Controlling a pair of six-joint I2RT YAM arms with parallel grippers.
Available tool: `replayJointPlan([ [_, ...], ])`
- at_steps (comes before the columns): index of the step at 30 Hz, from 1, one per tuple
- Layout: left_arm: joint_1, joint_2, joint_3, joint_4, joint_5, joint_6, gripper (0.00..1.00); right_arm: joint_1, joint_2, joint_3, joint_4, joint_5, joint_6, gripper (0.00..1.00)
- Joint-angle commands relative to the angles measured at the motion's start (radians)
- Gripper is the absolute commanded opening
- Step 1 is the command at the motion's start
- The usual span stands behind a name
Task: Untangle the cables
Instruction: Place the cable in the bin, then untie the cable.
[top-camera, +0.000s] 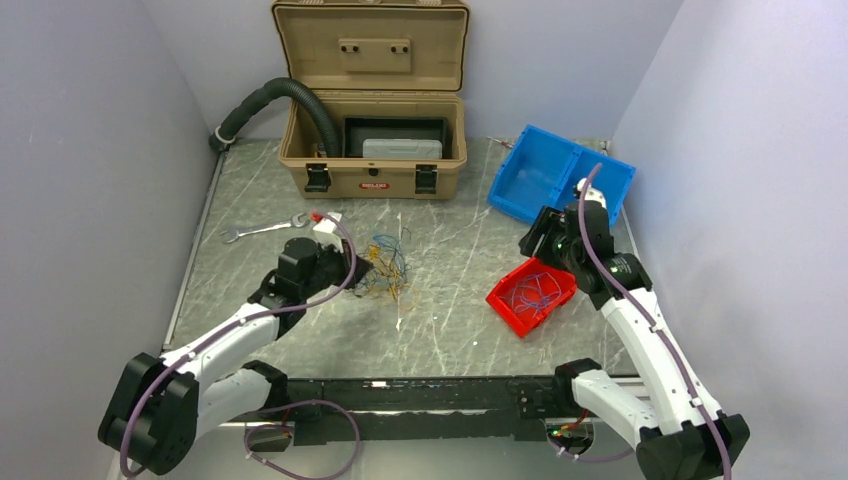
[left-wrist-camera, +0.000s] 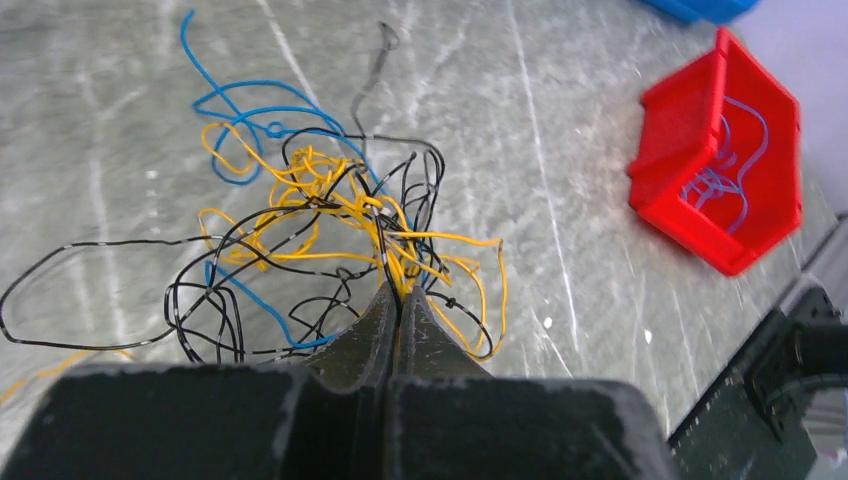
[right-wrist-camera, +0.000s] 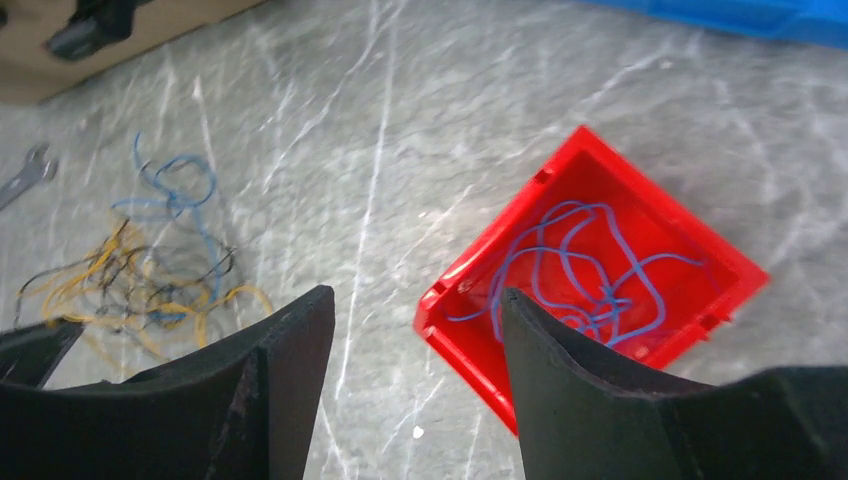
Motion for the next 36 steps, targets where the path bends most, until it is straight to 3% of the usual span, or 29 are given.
replayJointPlan([
  [1,-0.05,0.017,0.02,0.097,0.105,0.057,0.0,0.021,-0.012,-0.041,0.125,-0.185,-0.062,0.64],
  [5,-0.093,0.076,0.061,0.125,0.168,0.055,0.0,0.023,-0.055,-0.042,0.145,-0.187,-0.089,0.65],
  [9,-0.16,0.136,0.211,0.016,0.212,0.055,0.0,0.023,-0.083,-0.042,0.148,-0.17,-0.118,0.66],
  [14,-0.191,0.044,0.327,-0.058,0.238,0.017,0.0,0.023,-0.101,-0.072,0.178,-0.194,-0.118,0.66],
  [17,-0.191,-0.03,0.297,-0.031,0.211,-0.033,0.0,0.024,-0.11,-0.09,0.199,-0.223,-0.114,0.66],
  [21,-0.183,-0.082,0.232,-0.087,0.051,-0.056,0.02,0.023,-0.118,-0.13,0.253,-0.324,-0.126,0.69],
  [23,-0.175,-0.082,0.213,-0.164,-0.046,-0.056,0.1,0.025,-0.111,-0.153,0.284,-0.383,-0.118,0.71],
  [24,-0.174,-0.083,0.205,-0.202,-0.083,-0.051,0.2,0.032,-0.102,-0.164,0.298,-0.396,-0.111,0.71],
  [26,-0.173,-0.098,0.178,-0.236,-0.137,-0.047,0.44,0.064,-0.063,-0.175,0.327,-0.414,-0.104,0.72],
  [27,-0.172,-0.109,0.165,-0.253,-0.172,-0.052,0.62,0.093,-0.04,-0.177,0.339,-0.401,-0.1,0.72],
  [29,-0.173,-0.127,0.151,-0.3,-0.218,-0.064,0.87,0.209,0.01,-0.172,0.364,-0.324,-0.092,0.72],
  [32,-0.173,-0.132,0.158,-0.383,-0.282,-0.091,0.91,0.354,0.124,-0.14,0.39,-0.22,-0.083,0.71],
  [36,-0.174,-0.098,0.181,-0.473,-0.303,-0.114,0.91,0.453,0.272,-0.097,0.428,-0.127,-0.059,0.68],
])
